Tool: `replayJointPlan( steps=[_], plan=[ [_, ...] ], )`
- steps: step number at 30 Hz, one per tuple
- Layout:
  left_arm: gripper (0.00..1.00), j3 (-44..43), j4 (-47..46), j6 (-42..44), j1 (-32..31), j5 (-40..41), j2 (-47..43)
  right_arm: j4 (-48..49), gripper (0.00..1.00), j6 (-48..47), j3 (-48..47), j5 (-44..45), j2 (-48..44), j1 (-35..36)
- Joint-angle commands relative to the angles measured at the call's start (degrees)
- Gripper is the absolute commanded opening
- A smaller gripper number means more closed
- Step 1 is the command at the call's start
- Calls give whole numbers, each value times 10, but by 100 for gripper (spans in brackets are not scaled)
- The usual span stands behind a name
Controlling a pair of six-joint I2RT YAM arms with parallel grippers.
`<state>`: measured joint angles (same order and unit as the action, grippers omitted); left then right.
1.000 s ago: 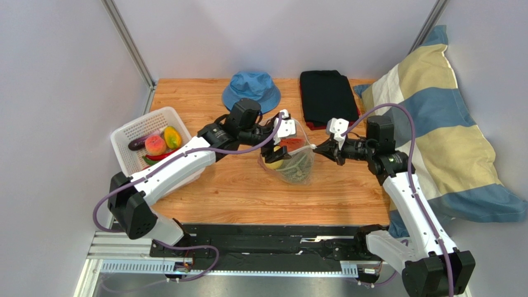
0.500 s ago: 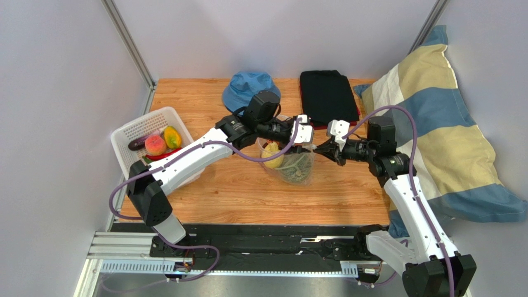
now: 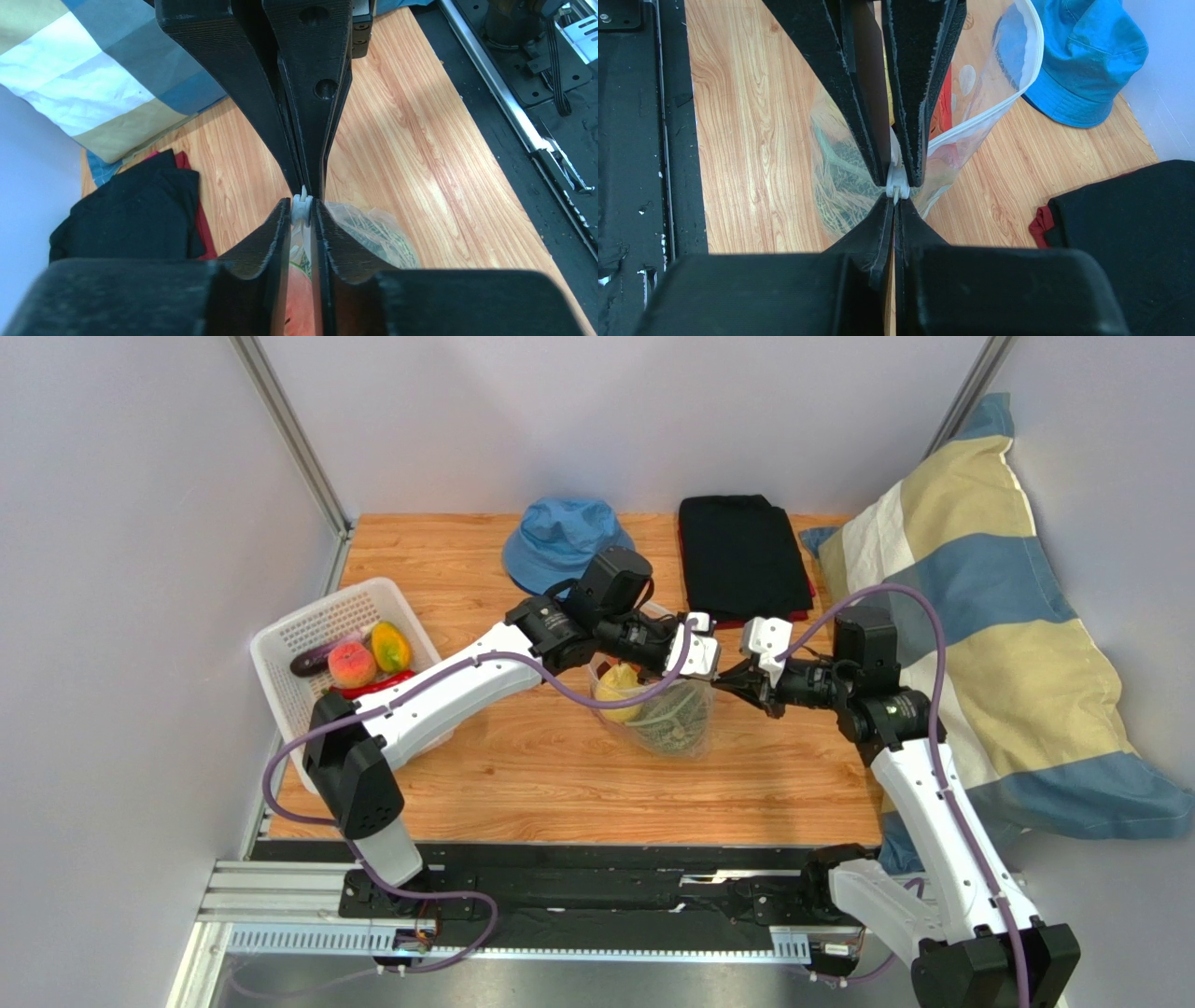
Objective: Place the food in the zip-top bag and seal the zipper
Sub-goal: Zip the zipper food storage bag at the center of the board.
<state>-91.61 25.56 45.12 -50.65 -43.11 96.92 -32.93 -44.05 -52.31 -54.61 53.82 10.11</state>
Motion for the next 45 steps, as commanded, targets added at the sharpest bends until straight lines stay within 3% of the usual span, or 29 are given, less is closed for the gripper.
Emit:
replayJointPlan(
  steps=[1, 6, 11, 14, 15, 16, 32, 45],
  plan=[
    [19, -30, 13, 25, -8, -31, 12, 8, 0, -24, 3, -17, -18, 4],
    [26, -49, 36, 29, -9, -30, 28, 8, 0, -24, 5, -17, -25, 4],
    [26, -55, 43, 28, -11, -27, 36, 7, 0, -24, 6, -17, -28, 4],
    [12, -59, 55, 32, -11, -17, 37, 2, 0, -27, 6, -15, -29, 4],
    [2, -59, 57, 33, -10, -12, 36, 1, 0, -29, 7, -12, -30, 4],
    [0, -58, 64, 32, -10, -6, 34, 0, 0, -29, 8, -10, -33, 4],
    [0, -26, 142, 58, 36, 74, 14, -37, 0, -49, 9, -12, -50, -48],
    [0, -9, 222, 90, 94, 121, -58, -37, 0, -60, 22, -16, -33, -120]
  ],
)
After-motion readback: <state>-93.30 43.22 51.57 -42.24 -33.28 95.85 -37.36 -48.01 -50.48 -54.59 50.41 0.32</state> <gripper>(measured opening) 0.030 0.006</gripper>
